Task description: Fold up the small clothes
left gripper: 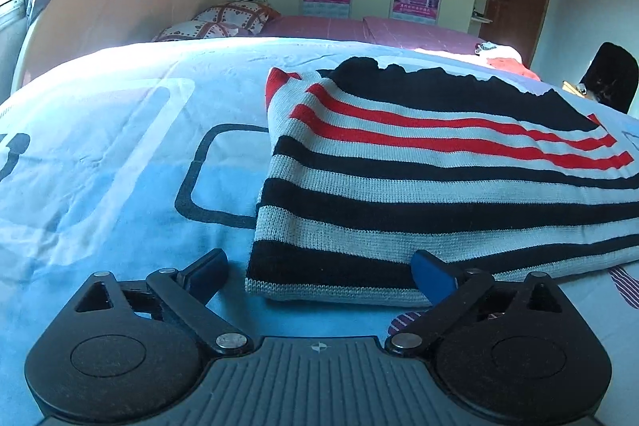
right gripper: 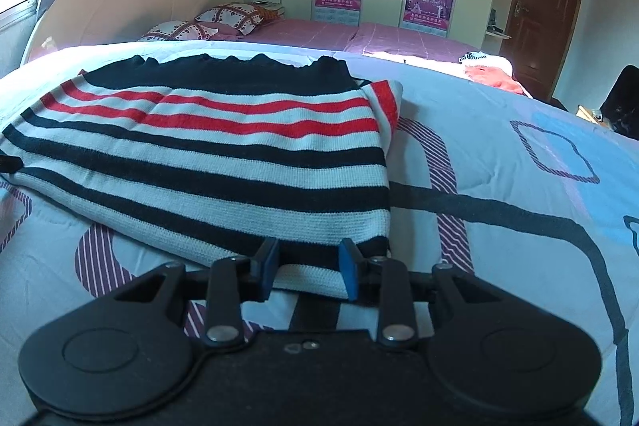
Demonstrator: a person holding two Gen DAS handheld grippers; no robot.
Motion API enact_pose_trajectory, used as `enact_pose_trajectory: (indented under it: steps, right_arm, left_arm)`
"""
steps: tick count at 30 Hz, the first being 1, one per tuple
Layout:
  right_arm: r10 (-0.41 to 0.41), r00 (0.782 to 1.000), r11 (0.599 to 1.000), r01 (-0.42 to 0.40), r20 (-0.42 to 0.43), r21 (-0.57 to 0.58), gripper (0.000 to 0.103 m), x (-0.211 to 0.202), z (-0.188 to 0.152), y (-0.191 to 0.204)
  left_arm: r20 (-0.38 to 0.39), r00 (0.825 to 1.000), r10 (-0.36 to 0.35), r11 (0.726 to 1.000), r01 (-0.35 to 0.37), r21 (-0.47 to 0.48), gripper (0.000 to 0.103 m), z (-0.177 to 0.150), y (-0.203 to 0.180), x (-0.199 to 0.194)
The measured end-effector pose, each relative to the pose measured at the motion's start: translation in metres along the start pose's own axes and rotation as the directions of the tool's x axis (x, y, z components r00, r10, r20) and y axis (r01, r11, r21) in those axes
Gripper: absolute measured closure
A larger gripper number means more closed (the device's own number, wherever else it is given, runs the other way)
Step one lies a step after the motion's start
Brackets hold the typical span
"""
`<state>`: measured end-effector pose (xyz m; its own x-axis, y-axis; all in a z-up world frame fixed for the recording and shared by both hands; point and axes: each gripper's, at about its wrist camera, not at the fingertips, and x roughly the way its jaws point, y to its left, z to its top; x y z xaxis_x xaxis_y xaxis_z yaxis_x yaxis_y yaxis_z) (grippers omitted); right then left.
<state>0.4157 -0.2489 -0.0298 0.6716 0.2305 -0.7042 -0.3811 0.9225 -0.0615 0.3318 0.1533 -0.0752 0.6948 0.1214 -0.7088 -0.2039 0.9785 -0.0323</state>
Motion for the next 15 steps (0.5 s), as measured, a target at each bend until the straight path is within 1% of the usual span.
enact_pose_trajectory:
  steps: [3, 4, 5, 6, 7, 8, 9, 11, 12, 13, 14, 15]
  right_arm:
    - [-0.011, 1.0, 1.0, 0.011, -0.018, 0.01, 0.071, -0.01, 0.008, 0.0]
    - [-0.025, 1.0, 1.0, 0.025, 0.013, 0.015, 0.068, -0.021, 0.009, 0.001]
    - [-0.026, 0.999, 0.999, 0.025, 0.047, 0.022, 0.069, -0.032, 0.008, 0.0]
    - [-0.018, 0.998, 0.999, 0.015, 0.06, 0.038, 0.07, -0.041, 0.005, -0.003]
    - [-0.007, 0.998, 0.998, 0.004, 0.059, 0.063, 0.07, -0.047, 0.002, -0.006]
    - [0.001, 0.998, 0.996, -0.007, 0.062, 0.091, 0.07, -0.052, -0.002, -0.008]
    - [0.012, 0.997, 0.992, -0.021, 0.073, 0.122, 0.07, -0.057, -0.006, -0.011]
    - [0.026, 0.996, 0.984, -0.042, 0.091, 0.174, 0.073, -0.065, -0.013, -0.011]
    - [0.04, 0.994, 0.979, -0.059, 0.1, 0.196, 0.076, -0.068, -0.015, -0.01]
    - [0.059, 0.992, 0.972, -0.082, 0.112, 0.22, 0.078, -0.071, -0.016, -0.008]
    - [0.071, 0.99, 0.966, -0.099, 0.124, 0.237, 0.079, -0.072, -0.015, -0.005]
    - [0.086, 0.988, 0.961, -0.117, 0.132, 0.251, 0.08, -0.072, -0.012, -0.002]
  left_arm:
    - [0.007, 0.999, 0.041, 0.998, -0.041, -0.039, 0.005, 0.001, 0.007, -0.015]
    - [0.019, 0.999, 0.038, 0.997, -0.037, -0.061, 0.005, -0.001, 0.011, -0.023]
    - [0.029, 0.999, 0.017, 0.994, -0.013, -0.108, 0.005, -0.003, 0.018, -0.033]
    - [0.039, 0.999, -0.025, 0.987, 0.031, -0.16, 0.005, -0.007, 0.025, -0.041]
    - [0.047, 0.996, -0.07, 0.973, 0.078, -0.218, 0.006, -0.011, 0.031, -0.047]
    - [0.056, 0.992, -0.117, 0.952, 0.128, -0.277, 0.014, -0.016, 0.036, -0.051]
    - [0.064, 0.985, -0.163, 0.928, 0.175, -0.33, 0.026, -0.02, 0.039, -0.053]
    - [0.084, 0.965, -0.25, 0.847, 0.259, -0.463, 0.034, -0.033, 0.044, -0.05]
    - [0.096, 0.953, -0.286, 0.805, 0.294, -0.516, 0.034, -0.038, 0.044, -0.046]
    - [0.104, 0.944, -0.313, 0.755, 0.314, -0.576, 0.034, -0.046, 0.044, -0.041]
    - [0.105, 0.943, -0.315, 0.724, 0.31, -0.616, 0.034, -0.051, 0.044, -0.035]
    - [0.12, 0.942, -0.314, 0.686, 0.313, -0.657, 0.034, -0.058, 0.043, -0.031]
